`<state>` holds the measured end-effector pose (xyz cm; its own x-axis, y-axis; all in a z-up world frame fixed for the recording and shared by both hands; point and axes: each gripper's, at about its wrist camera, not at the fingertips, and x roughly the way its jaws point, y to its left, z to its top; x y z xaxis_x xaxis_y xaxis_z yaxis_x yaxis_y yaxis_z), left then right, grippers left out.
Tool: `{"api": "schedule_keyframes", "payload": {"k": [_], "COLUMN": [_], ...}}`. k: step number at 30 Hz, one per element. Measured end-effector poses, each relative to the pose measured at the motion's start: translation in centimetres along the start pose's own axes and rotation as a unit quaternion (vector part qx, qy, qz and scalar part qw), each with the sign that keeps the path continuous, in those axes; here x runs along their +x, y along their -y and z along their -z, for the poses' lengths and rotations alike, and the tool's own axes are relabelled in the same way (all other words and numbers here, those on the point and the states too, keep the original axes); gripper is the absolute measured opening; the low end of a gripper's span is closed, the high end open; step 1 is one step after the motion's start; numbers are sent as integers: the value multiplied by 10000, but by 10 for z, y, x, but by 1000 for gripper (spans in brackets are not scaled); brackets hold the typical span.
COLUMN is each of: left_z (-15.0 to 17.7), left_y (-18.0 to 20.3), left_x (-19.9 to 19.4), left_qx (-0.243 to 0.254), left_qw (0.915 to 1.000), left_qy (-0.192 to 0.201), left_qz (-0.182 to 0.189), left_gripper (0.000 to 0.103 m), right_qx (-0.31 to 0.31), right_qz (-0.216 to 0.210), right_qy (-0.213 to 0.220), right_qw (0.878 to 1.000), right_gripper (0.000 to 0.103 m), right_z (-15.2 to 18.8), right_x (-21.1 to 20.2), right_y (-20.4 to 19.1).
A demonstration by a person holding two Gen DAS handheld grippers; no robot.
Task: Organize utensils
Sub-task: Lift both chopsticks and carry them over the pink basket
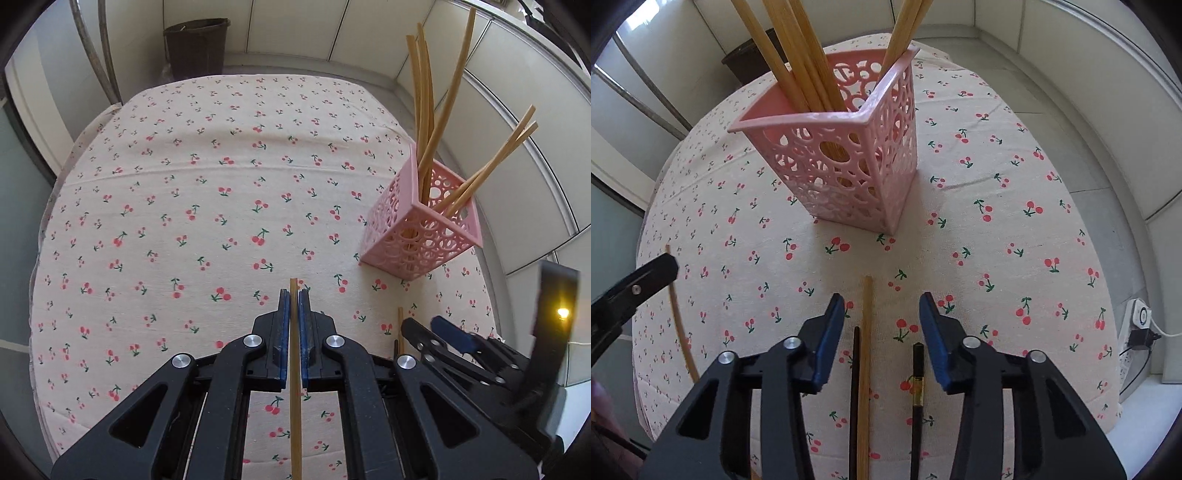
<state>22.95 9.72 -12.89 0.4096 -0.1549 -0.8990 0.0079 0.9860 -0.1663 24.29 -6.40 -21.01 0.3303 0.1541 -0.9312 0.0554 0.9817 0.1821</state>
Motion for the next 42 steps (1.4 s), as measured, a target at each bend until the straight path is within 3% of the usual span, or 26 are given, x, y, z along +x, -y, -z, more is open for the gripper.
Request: {"api": "schedule_keyframes", "payload": {"k": [4,7,10,16,29,38,42], "left_z": [1,1,1,-2,13,32,26], "left_y": [-7,-11,-11,-14,-15,-8,-1], "left_x": [-3,-5,-8,-23,-93,-149,-180], "left_qx": [-35,-50,-66,-73,231,143,107], "left_qw": [10000,10000,9999,9993,9924,9821,9735], "left_qy": [12,40,89,348,1195,1834,2231], "left_qz": [17,16,24,137,204,413,488], "left_gripper": [4,4,4,4,4,4,4], "right_qx": [129,-29,-6,141,-239,-684,-714], "right_qz": [133,302,329,-100,-1065,-1379,-1534], "right_qy": [-113,56,188,484,1793,2251,2480], "right_qw": [9998,9995,9993,9987,9777,9621,9539], "right_gripper": [18,5,5,5,5,5,5], "right_z": [2,5,5,-1,20,43,45], "right_x": [16,17,18,4,-119,-190,-216], "right_y": [-8,-22,-25,-20,3,-3,1]}}
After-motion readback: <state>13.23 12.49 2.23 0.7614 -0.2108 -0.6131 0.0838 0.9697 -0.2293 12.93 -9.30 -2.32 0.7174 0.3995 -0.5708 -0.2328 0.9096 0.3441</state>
